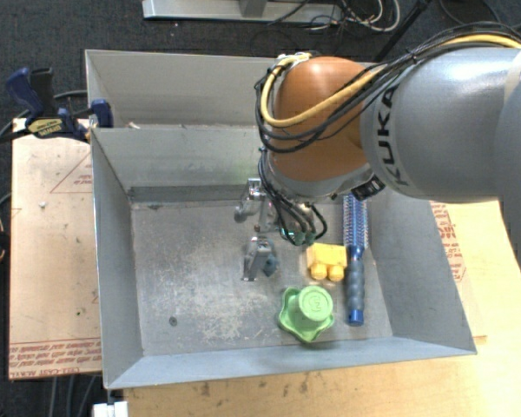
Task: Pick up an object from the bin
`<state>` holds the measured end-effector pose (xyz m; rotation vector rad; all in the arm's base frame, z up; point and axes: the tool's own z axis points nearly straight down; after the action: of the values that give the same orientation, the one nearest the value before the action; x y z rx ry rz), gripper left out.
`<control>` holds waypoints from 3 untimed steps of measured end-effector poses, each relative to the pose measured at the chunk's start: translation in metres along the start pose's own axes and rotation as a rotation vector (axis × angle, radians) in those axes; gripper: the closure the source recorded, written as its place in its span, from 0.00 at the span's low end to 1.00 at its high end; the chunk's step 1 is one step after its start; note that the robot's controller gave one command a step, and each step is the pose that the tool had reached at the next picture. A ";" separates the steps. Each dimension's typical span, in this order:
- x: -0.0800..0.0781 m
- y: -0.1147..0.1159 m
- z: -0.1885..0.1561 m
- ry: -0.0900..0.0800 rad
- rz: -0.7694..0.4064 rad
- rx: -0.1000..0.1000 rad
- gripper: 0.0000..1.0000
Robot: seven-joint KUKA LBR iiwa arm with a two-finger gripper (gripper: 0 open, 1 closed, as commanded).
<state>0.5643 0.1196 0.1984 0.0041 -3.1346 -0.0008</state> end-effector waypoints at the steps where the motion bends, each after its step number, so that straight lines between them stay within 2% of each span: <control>1: -0.042 -0.022 0.009 -0.010 -0.184 0.001 0.00; 2: -0.045 -0.069 0.125 -0.013 -0.245 -0.004 0.00; 3: -0.047 -0.069 0.121 -0.016 -0.248 0.000 1.00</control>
Offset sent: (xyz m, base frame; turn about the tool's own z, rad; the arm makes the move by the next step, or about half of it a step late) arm 0.0412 -0.0210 -0.0084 -0.1869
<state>0.6102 0.0508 0.0765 0.3942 -3.1262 -0.0024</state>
